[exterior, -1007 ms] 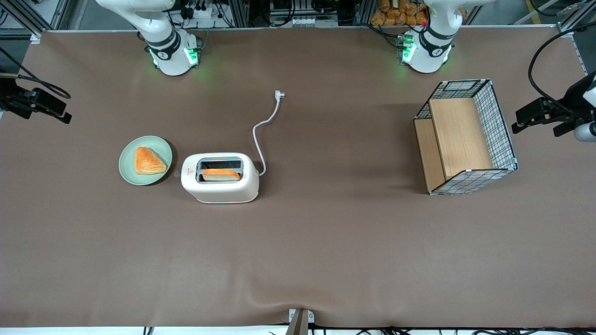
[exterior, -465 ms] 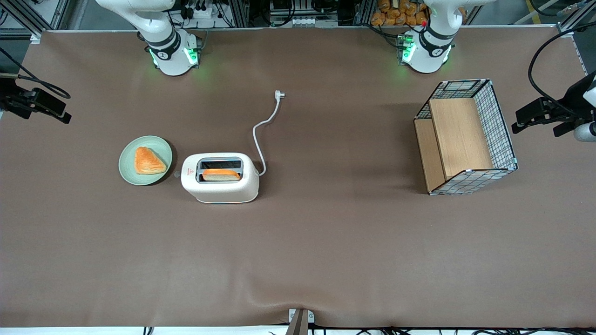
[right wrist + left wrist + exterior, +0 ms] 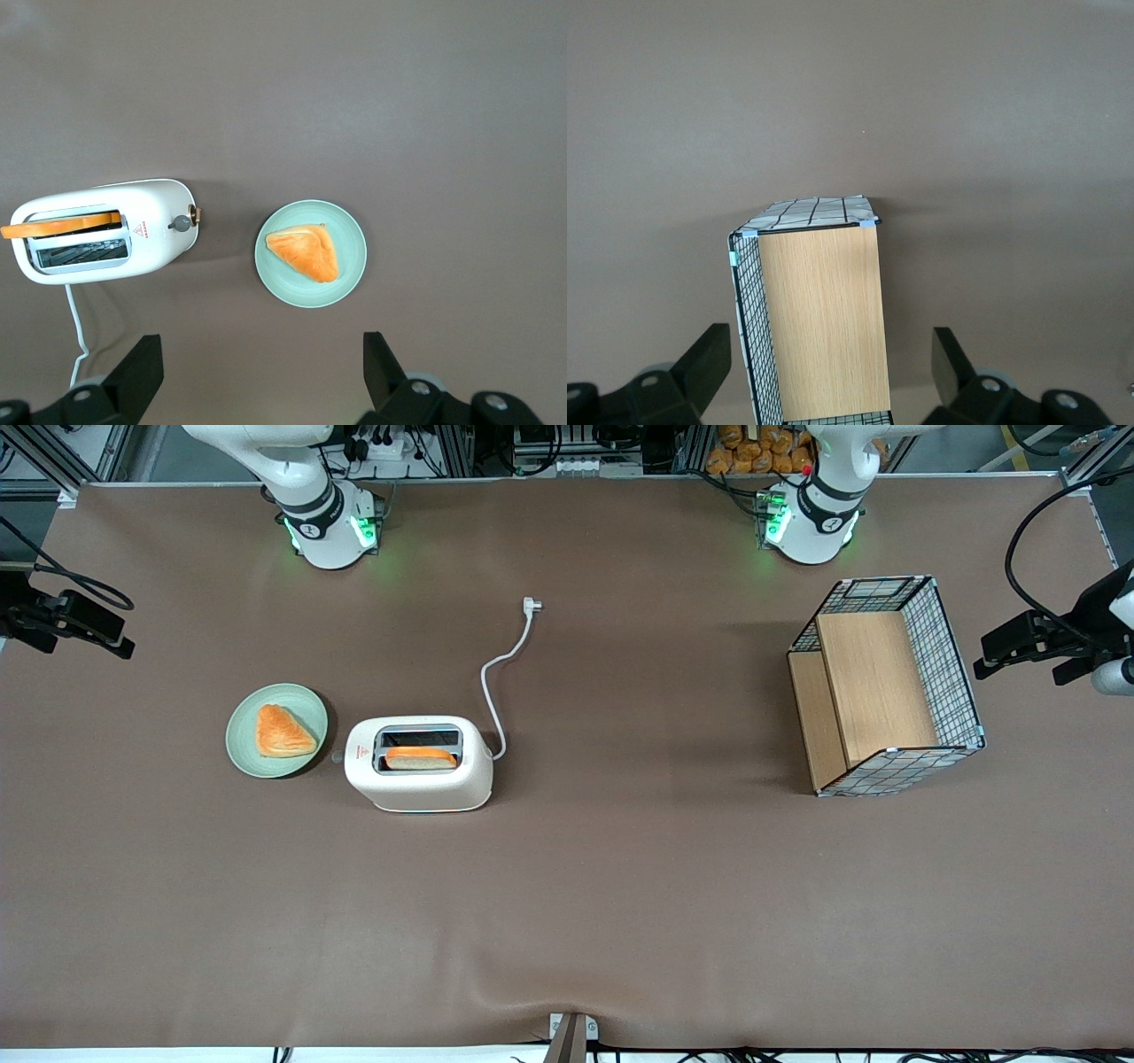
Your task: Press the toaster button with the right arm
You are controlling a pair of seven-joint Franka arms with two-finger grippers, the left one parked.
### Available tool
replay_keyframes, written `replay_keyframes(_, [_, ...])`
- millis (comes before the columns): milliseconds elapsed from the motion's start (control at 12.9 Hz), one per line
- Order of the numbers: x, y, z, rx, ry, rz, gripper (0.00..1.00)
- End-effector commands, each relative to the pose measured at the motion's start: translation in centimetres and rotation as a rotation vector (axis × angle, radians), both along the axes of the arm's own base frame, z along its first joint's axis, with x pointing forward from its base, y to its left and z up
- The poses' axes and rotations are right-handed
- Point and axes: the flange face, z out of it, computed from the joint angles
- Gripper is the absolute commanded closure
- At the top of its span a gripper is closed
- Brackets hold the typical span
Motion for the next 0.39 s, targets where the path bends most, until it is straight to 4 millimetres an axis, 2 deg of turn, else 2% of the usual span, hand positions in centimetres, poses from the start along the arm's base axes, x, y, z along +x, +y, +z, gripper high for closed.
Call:
replay_keyframes(0, [-0.21,-0.31,0.17,-0.017,-0.001,0.009,0.00])
replay_keyframes(310, [-0.33,-0.38,0.15,-0.017,0.008,0.009,0.00])
